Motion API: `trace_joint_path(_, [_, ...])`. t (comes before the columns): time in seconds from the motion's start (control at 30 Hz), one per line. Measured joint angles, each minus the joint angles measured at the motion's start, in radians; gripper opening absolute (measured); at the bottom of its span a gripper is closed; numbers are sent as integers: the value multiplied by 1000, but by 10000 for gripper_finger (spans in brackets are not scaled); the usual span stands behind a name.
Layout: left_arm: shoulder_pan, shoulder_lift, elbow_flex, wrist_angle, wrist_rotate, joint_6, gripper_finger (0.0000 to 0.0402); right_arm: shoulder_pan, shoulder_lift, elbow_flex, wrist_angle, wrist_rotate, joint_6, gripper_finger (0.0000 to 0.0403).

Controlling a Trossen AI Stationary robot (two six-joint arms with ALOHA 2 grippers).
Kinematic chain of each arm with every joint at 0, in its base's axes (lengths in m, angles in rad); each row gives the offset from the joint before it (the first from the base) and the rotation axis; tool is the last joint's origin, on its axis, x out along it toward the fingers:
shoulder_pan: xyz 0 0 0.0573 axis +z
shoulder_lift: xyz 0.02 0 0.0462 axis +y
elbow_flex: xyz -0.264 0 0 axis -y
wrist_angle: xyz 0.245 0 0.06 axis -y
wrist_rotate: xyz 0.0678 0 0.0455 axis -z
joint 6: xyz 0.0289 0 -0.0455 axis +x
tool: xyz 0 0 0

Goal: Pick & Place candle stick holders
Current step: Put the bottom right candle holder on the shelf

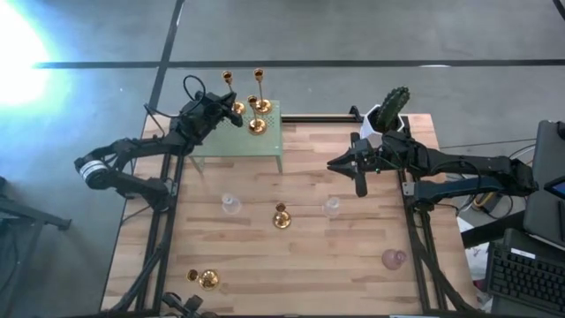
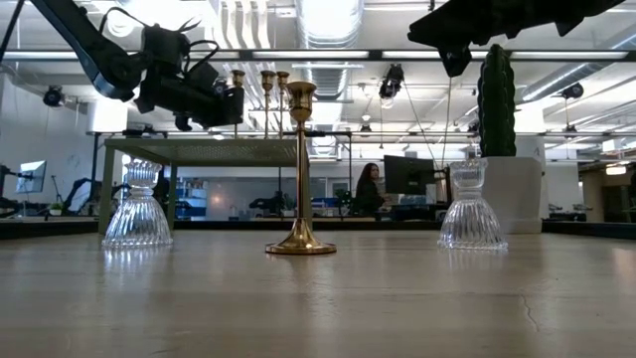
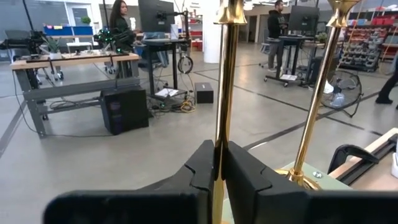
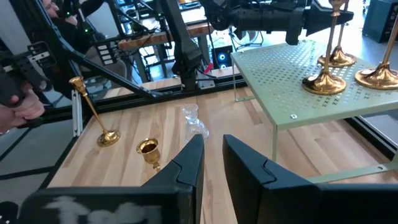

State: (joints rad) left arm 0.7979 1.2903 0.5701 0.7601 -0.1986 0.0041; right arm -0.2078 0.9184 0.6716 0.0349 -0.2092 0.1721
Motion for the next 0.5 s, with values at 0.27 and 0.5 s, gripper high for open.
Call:
trace_joint_path(0.27, [1, 2, 5, -2, -49, 1, 121, 0, 0, 0, 0, 0, 0, 56])
trace_joint_path(0.5, [0, -33, 2, -12, -53, -12, 181, 0, 0, 0, 0, -3, 2, 54])
